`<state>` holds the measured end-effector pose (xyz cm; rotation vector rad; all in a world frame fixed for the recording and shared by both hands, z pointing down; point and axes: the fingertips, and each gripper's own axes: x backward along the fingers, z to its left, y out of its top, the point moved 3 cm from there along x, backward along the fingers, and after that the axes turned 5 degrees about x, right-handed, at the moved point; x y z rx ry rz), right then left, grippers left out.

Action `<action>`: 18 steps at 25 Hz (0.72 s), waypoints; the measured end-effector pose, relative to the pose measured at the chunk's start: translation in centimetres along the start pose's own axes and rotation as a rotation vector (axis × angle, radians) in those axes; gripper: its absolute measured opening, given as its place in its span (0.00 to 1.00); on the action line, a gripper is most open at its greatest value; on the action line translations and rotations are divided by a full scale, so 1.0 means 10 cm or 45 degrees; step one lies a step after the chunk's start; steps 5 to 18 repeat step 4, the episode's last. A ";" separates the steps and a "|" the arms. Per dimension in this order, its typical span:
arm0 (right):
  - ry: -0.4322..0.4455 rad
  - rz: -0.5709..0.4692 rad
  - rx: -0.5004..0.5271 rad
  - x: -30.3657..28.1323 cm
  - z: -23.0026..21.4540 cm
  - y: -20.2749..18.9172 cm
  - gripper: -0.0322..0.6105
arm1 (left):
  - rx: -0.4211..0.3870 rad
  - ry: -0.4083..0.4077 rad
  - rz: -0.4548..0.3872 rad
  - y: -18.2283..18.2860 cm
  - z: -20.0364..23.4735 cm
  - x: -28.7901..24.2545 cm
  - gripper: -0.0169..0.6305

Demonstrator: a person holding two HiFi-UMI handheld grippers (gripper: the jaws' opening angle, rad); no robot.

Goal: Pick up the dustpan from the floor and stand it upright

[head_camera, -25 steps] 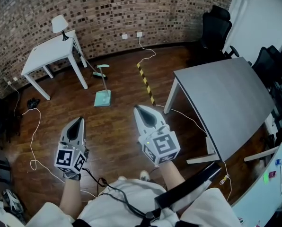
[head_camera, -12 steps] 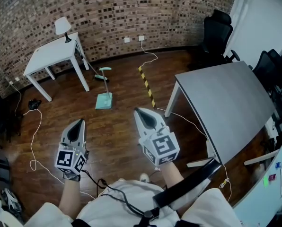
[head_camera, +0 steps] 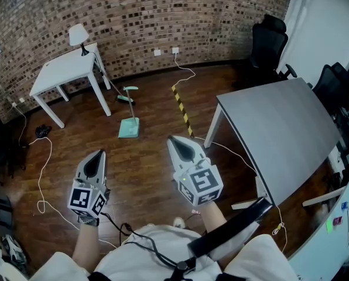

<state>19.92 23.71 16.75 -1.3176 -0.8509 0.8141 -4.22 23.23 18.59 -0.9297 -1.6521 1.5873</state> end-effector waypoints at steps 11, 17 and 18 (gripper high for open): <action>0.009 -0.005 -0.002 0.00 0.00 -0.01 0.02 | -0.007 -0.042 -0.009 -0.03 -0.06 -0.01 0.05; 0.009 -0.005 -0.002 0.00 0.00 -0.01 0.02 | -0.007 -0.042 -0.009 -0.03 -0.06 -0.01 0.05; 0.009 -0.005 -0.002 0.00 0.00 -0.01 0.02 | -0.007 -0.042 -0.009 -0.03 -0.06 -0.01 0.05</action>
